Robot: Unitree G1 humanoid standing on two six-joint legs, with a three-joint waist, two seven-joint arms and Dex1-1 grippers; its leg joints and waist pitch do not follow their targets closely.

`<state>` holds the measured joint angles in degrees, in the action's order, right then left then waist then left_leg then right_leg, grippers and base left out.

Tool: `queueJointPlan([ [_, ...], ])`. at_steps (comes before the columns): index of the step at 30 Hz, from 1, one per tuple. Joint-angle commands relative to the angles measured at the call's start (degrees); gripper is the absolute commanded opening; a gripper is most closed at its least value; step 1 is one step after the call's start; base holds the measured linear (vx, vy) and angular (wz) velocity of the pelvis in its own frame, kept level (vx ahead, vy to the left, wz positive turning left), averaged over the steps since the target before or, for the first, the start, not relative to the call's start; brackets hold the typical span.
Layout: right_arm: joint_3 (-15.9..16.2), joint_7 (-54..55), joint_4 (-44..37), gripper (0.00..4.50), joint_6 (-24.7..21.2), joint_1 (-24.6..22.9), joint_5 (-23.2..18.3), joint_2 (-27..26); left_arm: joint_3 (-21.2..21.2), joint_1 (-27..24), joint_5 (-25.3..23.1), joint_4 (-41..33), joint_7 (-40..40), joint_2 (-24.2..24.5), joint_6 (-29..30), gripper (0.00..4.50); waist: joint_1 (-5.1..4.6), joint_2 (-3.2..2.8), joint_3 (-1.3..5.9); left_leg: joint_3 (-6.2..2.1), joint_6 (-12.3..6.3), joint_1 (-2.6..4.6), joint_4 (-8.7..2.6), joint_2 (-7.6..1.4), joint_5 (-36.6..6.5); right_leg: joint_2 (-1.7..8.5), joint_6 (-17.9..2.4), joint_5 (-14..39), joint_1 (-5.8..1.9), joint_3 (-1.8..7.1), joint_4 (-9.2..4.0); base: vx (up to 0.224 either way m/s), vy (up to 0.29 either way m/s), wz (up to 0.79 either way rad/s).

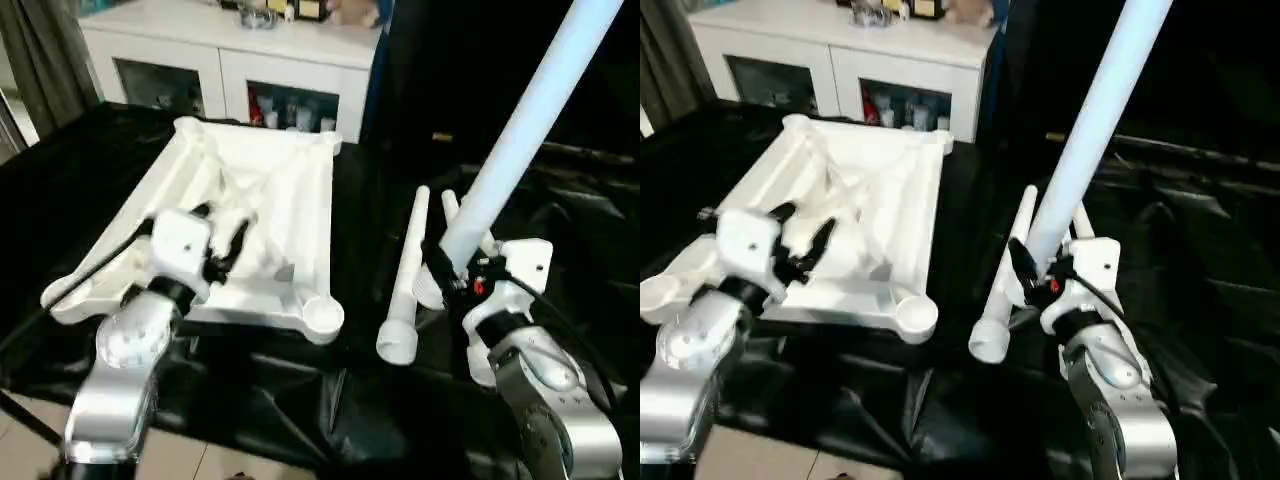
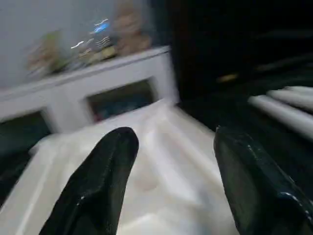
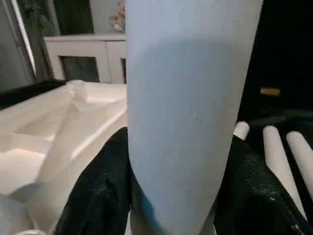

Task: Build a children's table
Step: Insert table leg to table base

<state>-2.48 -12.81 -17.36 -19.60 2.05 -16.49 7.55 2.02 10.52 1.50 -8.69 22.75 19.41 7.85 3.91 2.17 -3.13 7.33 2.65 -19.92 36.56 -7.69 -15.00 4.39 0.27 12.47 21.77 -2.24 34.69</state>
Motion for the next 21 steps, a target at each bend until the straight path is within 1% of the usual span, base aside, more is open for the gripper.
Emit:
queueJointPlan([
  [1,-0.9,-0.1,1.4,1.88,0.7,2.1,-0.7,0.5,2.5,3.3,0.5,4.3,6.6,1.8,-2.3,2.92,-0.35,-0.62,1.84,-2.15,3.66,1.11,-7.57,-3.95,-26.2,4.03,-2.5,28.3,-0.62,2.26,-5.72,-0.075,0.006,0.01],
  [2,-0.9,-0.1,2.1,1.88,1.1,2.7,-0.3,0.6,2.8,4.6,1.1,5.7,8.5,2.4,-2.7,2.92,-0.64,-0.6,1.84,-2.13,3.95,0.74,-7.77,-3.99,-24.2,4.32,-2.0,29.0,-0.88,2.14,-5.92,-0.071,0.002,-0.03],
  [3,-0.5,-1.2,2.7,1.88,1.5,3.3,0.1,1.2,3.2,6.0,1.4,7.6,10.2,2.9,-3.0,2.92,-0.71,-0.65,1.93,-2.17,4.17,0.64,-7.81,-4.06,-23.8,4.48,-2.3,28.6,-1.07,2.03,-5.89,-0.067,0.005,-0.07],
  [4,0.2,-2.6,3.5,1.88,2.3,4.0,1.0,2.2,3.9,8.0,1.9,10.2,12.7,3.5,-3.3,2.92,-0.75,-0.57,1.83,-2.07,4.04,0.56,-7.92,-4.03,-23.4,4.52,-2.0,29.3,-1.09,1.88,-6.25,-0.067,0.005,-0.07],
  [5,0.6,-3.5,4.0,1.88,2.6,4.4,1.5,2.9,4.4,9.3,2.1,11.9,14.4,3.8,-3.0,2.92,-0.81,-0.55,1.88,-1.94,4.04,0.85,-7.84,-4.07,-23.3,4.56,-2.2,29.3,-0.94,1.94,-6.31,-0.06,0.003,-0.05],
  [6,0.7,-3.7,4.1,1.88,2.5,4.5,1.6,3.1,4.6,9.8,2.2,12.5,15.0,3.9,-2.6,2.92,-0.85,-0.4,1.91,-1.88,3.9,0.78,-7.83,-4.09,-22.8,4.69,-2.4,29.4,-1.05,1.94,-6.4,-0.052,0.0,-0.04],
  [7,0.9,-4.0,4.2,1.88,2.5,4.7,1.6,3.3,4.8,10.2,2.3,13.1,15.6,4.0,-2.3,2.92,-0.87,-0.65,1.91,-1.93,3.84,0.7,-7.88,-4.14,-22.3,4.83,-2.7,29.3,-1.14,1.92,-6.36,-0.052,0.0,-0.04],
  [8,0.9,-4.2,4.4,1.88,2.3,4.8,1.6,3.4,5.2,10.8,2.5,14.2,16.8,4.2,-2.0,2.92,-0.96,-0.39,1.76,-1.95,3.66,0.58,-7.9,-4.21,-22.3,4.95,-2.9,31.2,-1.11,1.73,-6.71,0.0,0.0,0.0],
  [9,0.8,-4.6,4.2,1.88,1.8,5.2,1.1,3.6,6.2,12.1,2.9,16.9,19.5,4.4,-2.3,2.92,-1.09,-0.74,1.62,-1.88,3.63,0.82,-7.73,-4.12,-23.3,4.93,-2.7,33.3,-0.8,1.55,-7.12,0.0,0.0,0.0],
  [10,0.8,-4.6,4.2,1.88,1.7,5.3,1.0,3.7,6.3,12.3,2.9,17.4,19.9,4.4,-2.4,2.92,-1.19,-0.5,1.52,-1.88,3.43,0.95,-7.68,-4.04,-23.7,4.91,-2.2,34.8,-0.73,1.38,-7.5,0.0,0.0,0.0],
  [11,0.7,-4.9,4.0,1.88,1.3,5.4,0.6,3.8,6.8,13.0,3.4,19.0,21.5,4.5,-2.0,3.1,-1.29,-0.56,1.56,-1.94,3.35,1.22,-7.51,-3.98,-24.6,4.92,-1.8,36.5,-0.69,1.05,-7.78,0.0,0.0,0.0],
  [12,0.7,-5.0,3.9,1.88,1.2,5.4,0.5,3.9,7.8,13.4,4.2,20.1,24.9,5.2,-1.0,3.21,-1.34,-0.62,1.56,-2.04,3.35,1.23,-7.47,-4.09,-24.9,5.02,-1.9,36.6,-0.76,0.86,-7.82,0.0,0.0,0.0],
  [13,0.6,-5.1,3.8,1.88,1.1,5.1,0.4,4.0,8.4,13.5,5.1,20.5,27.5,5.9,0.6,3.28,-1.48,-1.0,1.3,-2.06,3.25,1.37,-7.63,-4.13,-26.5,4.88,-1.6,37.7,-0.75,0.32,-8.3,0.0,0.0,0.0],
  [14,0.6,-5.2,3.8,1.88,1.2,5.0,0.3,4.1,8.8,13.8,5.6,20.9,29.4,6.3,1.5,3.28,-1.74,-1.27,1.17,-2.23,3.43,1.39,-7.97,-4.43,-29.1,4.67,-1.5,37.3,-1.21,-0.84,-8.27,0.0,0.0,0.0],
  [15,0.7,-5.2,3.7,1.88,1.3,4.6,0.4,4.3,9.3,13.7,6.2,20.5,31.4,7.2,2.7,3.33,-1.98,-1.68,1.16,-2.54,3.64,0.64,-9.16,-5.18,-32.5,4.26,-1.1,34.4,-2.57,-2.06,-7.48,0.0,0.0,0.0],
  [16,0.7,-5.2,3.7,1.88,1.3,4.6,0.4,4.3,9.3,13.7,6.2,20.5,31.4,7.2,2.7,3.46,-1.98,-1.68,1.16,-2.54,3.64,0.64,-9.16,-5.18,-32.5,4.26,-1.1,34.4,-2.57,-2.06,-7.48,0.0,0.0,0.0],
  [17,0.5,-5.3,3.2,1.88,1.2,3.8,0.5,4.3,8.7,13.5,5.8,19.8,30.5,7.7,2.9,3.6,0.11,-3.97,0.95,-1.19,4.96,-4.61,-15.97,-7.54,-43.3,1.35,-3.3,16.6,-7.09,-3.45,4.89,-0.097,-0.006,0.02],
  [18,0.4,-5.2,3.0,1.88,1.1,3.7,0.4,4.2,8.2,13.4,5.5,19.7,28.9,7.3,3.1,3.68,2.45,-2.92,0.63,0.56,3.36,-5.92,-15.98,-7.16,-43.0,0.41,-2.3,9.9,-6.64,-2.97,6.43,-0.065,-0.074,0.23],
  [19,0.0,-4.9,2.5,1.88,0.8,3.1,0.2,4.0,6.3,13.3,4.5,19.5,23.5,5.8,3.7,3.68,1.97,-0.52,1.86,2.45,2.55,-0.67,-12.1,-5.6,-30.8,1.93,-0.3,20.7,-2.93,1.97,3.96,-0.065,-0.074,0.23],
  [20,-0.8,-3.7,1.5,1.88,0.6,2.0,0.1,3.3,3.1,11.4,2.6,17.8,14.5,2.9,-1.5,3.68,1.68,0.35,0.9,0.61,2.88,5.37,3.82,-1.84,-9.2,10.08,0.2,56.5,5.38,4.51,-10.65,0.056,-0.162,0.23],
  [21,-0.8,-3.7,1.5,1.88,0.6,2.0,0.1,3.3,3.1,11.4,2.6,17.8,14.5,2.9,-1.5,3.68,2.11,0.53,1.73,-0.84,0.56,1.87,2.67,-1.31,1.0,8.67,-0.8,59.0,2.82,7.14,-9.9,0.107,-0.106,-0.09],
])
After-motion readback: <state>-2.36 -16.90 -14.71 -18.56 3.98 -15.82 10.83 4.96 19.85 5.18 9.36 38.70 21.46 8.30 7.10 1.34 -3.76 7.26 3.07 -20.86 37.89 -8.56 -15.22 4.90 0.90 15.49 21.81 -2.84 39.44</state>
